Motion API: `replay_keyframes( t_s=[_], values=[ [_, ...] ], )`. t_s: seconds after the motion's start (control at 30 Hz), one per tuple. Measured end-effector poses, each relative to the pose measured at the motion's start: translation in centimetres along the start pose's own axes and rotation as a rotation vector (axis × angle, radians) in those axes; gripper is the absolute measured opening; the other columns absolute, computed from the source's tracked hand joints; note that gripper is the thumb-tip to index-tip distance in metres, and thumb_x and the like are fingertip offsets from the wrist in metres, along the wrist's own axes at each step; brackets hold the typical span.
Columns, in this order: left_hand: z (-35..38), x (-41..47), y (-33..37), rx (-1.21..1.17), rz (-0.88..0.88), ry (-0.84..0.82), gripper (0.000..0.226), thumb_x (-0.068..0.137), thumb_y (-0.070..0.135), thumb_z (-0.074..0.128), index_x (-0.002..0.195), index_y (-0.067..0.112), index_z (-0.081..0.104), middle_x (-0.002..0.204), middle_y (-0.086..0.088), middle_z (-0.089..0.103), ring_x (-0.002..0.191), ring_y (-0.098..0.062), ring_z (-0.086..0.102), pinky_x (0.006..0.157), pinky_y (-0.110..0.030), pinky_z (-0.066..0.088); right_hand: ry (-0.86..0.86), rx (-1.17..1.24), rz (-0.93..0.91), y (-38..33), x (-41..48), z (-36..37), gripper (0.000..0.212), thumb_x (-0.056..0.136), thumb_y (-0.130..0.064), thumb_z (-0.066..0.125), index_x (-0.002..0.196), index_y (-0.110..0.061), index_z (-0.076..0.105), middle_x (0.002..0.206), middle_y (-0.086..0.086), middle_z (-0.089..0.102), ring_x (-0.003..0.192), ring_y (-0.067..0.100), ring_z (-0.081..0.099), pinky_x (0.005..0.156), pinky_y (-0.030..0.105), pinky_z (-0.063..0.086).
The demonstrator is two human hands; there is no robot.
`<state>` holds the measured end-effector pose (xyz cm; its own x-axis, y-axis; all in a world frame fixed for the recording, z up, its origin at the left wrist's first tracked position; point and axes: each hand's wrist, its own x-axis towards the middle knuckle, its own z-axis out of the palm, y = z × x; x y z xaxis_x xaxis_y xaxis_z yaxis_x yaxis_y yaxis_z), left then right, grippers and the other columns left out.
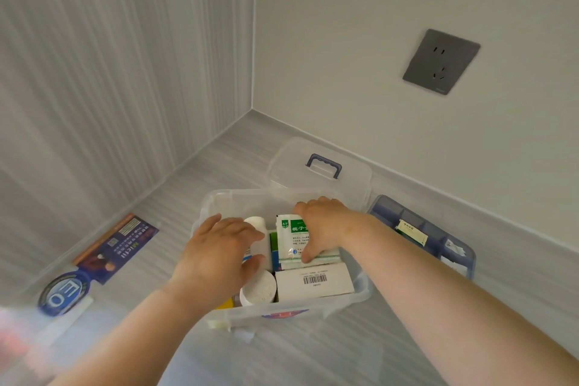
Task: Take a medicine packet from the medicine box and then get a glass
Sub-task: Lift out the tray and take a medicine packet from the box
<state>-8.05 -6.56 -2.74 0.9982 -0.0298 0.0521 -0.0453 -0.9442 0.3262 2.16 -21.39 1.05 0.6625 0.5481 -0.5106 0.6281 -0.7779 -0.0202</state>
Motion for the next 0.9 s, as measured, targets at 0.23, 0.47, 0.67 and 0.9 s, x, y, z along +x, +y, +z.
replay_keyframes(
  t_s=[0.23, 0.47, 0.67, 0.9],
  values=[
    [-0.4, -0.4, 0.3, -0.08, 0.021, 0.098, 0.028, 0.084, 0.029, 0.054, 0.111, 0.025, 0.06, 0.119, 0.004, 0.064, 0.112, -0.017, 0.053, 0.108, -0.029, 0.024, -0.007, 0.323, -0.029, 0.7, -1.2, -1.3, 0.048, 0.074, -0.019, 0.072, 0.114, -0.008, 0.047, 0.101, 0.004, 0.053, 0.088, 0.016, 0.047, 0.054, 0.019, 0.032],
    [-1.5, -2.4, 1.1, -0.293, 0.117, 0.02, 0.018, 0.083, 0.041, 0.054, 0.095, 0.035, 0.065, 0.099, 0.012, 0.069, 0.081, -0.006, 0.055, 0.066, -0.006, 0.035, 0.219, 0.735, 0.018, 3.0, -4.4, -2.0, 0.019, 0.076, -0.015, 0.07, 0.091, -0.016, 0.059, 0.087, -0.005, 0.066, 0.067, 0.003, 0.06, 0.054, 0.014, 0.047],
    [-1.2, -3.8, 1.9, -0.157, 0.153, -0.02, 0.071, 0.055, 0.072, 0.024, 0.085, 0.024, 0.067, 0.093, 0.01, 0.07, 0.086, -0.011, 0.06, 0.072, -0.028, 0.05, 0.403, 1.346, 0.054, 6.9, -10.4, 0.4, 0.02, 0.074, -0.004, 0.066, 0.081, -0.023, 0.064, 0.066, -0.014, 0.075, 0.064, 0.004, 0.071, 0.058, 0.023, 0.059],
    [-1.5, -4.0, 2.8, -0.146, 0.08, -0.032, 0.027, 0.074, 0.05, 0.06, 0.085, 0.027, 0.069, 0.097, 0.01, 0.07, 0.092, -0.011, 0.058, 0.077, -0.027, 0.046, 0.161, 1.473, 0.289, 9.0, -15.2, 7.7, 0.022, 0.08, 0.006, 0.058, 0.082, -0.015, 0.064, 0.07, -0.004, 0.075, 0.057, 0.008, 0.07, 0.051, 0.019, 0.057]
  ],
)
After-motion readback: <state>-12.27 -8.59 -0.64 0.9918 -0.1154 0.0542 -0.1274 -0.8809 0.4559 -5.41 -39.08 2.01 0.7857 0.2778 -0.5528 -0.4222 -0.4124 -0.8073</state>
